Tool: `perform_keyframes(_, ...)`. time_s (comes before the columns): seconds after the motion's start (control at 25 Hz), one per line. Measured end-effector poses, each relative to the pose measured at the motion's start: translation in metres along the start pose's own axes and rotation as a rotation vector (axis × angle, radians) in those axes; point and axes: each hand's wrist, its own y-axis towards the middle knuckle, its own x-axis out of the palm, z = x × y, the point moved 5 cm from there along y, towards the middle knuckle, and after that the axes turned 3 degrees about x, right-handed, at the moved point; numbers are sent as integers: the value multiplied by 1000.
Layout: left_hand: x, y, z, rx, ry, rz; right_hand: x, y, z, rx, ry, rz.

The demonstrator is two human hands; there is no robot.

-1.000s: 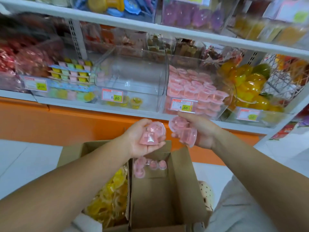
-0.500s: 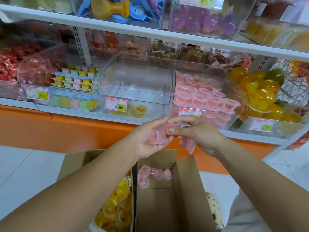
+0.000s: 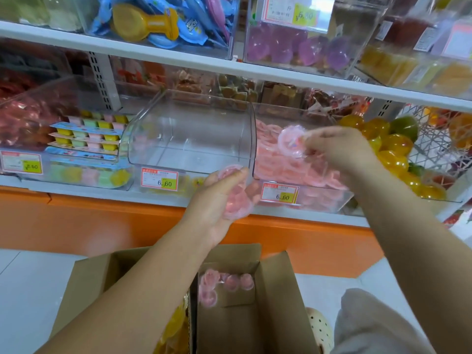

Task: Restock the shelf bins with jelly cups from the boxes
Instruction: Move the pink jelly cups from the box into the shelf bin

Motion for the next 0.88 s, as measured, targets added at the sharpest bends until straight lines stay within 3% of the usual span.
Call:
perform_keyframes(0.08, -8, 4, 1, -1, 26, 25, -16, 39, -13, -29, -296, 53)
perform_keyframes(0.16, -18, 7, 1, -18, 45, 27, -7, 74, -12, -10, -722, -47)
perform_keyframes(0.24, -26, 10, 1, -31, 58, 43, 8, 96, -6, 52, -941, -141)
perform_keyframes(0.4, -32, 12, 2, -39, 73, 51, 23, 115, 3, 111, -1029, -270)
perform_keyframes(0.72, -34, 21, -5, -83, 87, 86, 19, 128, 13, 152, -860, -303)
perform_keyframes(0.88, -33, 20, -8, -114, 94, 59, 19, 131, 14, 116, -955, -293)
